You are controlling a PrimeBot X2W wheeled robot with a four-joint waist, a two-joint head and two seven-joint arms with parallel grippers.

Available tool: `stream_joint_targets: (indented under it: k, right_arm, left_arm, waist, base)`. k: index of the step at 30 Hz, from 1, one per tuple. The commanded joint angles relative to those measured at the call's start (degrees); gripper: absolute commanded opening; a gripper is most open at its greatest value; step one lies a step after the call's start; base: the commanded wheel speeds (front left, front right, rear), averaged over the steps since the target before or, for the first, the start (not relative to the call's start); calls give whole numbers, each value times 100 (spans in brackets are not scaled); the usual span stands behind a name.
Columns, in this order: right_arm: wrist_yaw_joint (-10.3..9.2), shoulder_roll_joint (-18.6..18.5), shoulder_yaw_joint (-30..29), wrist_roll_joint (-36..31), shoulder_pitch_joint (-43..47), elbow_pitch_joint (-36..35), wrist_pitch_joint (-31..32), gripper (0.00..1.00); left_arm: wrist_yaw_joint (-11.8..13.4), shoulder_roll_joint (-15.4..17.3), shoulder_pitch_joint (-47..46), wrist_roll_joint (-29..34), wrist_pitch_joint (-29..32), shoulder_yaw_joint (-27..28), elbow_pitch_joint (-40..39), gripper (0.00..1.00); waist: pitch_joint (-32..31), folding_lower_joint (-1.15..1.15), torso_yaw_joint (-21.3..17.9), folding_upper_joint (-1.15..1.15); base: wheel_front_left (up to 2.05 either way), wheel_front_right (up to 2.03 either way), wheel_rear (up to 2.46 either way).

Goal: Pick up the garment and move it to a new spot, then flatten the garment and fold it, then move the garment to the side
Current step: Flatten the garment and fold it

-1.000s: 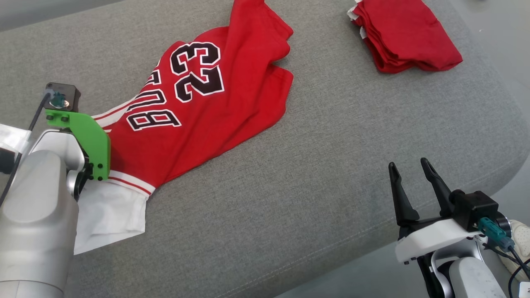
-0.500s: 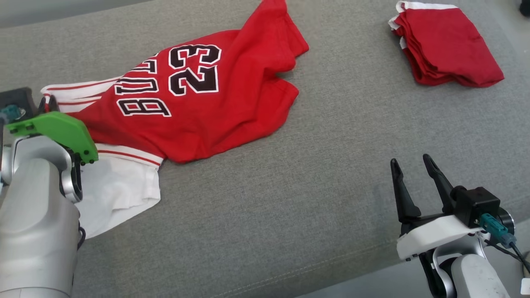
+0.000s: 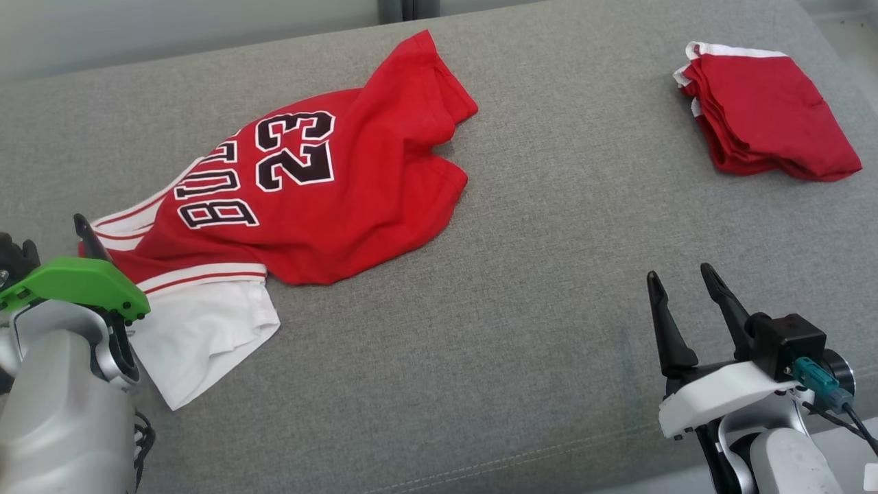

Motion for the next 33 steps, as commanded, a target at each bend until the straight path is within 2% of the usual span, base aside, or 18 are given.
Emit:
stream_joint_targets:
  k: [1, 3, 7, 14, 18, 21, 25, 33]
  right_arm:
    - [-5, -6, -13, 7, 62, -18, 11, 100]
    - [-5, -7, -33, 3, 108, 0, 21, 100]
    - [-5, -6, -77, 20, 221, 39, 32, 100]
    - [-5, -7, -113, 44, 412, 125, 66, 100]
    - [-5, -7, -141, 50, 523, 163, 73, 100]
    - [-5, -7, -135, 56, 572, 203, 70, 100]
    - [-5, -7, -130, 76, 596, 251, 43, 100]
    - [-5, -7, -112, 19, 646, 366, 74, 100]
  left_arm:
    - [-52, -32, 104, -115, -124, 84, 21, 100]
    - [-165, -81, 208, -241, -281, 201, 12, 100]
    - [-516, -188, 612, -338, -450, 435, -547, 100]
    - [-980, -730, 2042, 152, -444, 816, -2643, 100]
    - [-1169, -985, 3059, 455, -436, 648, -3901, 100]
    - [-1191, -1016, 3528, 466, -435, 370, -4438, 100]
    - [-1073, -1012, 4074, 386, -434, -94, -5001, 100]
    - [-1153, -1015, 4757, 791, -434, -659, -5294, 100]
  waist:
    - [-122, 0, 81, 0]
    - [-227, 0, 139, 0]
    - [-540, 0, 337, 0]
    - [-981, 0, 662, 0]
    - [-1211, 0, 857, 0]
    - [-1291, 0, 946, 0]
    - [-1374, 0, 1037, 0]
    - [-1444, 0, 1227, 0]
  base:
    - [0, 0, 0]
    - [0, 0, 0]
    - [0, 0, 0]
    - [0, 0, 0]
    - [0, 0, 0]
    - [0, 0, 0]
    - [0, 0, 0]
    - [0, 0, 0]
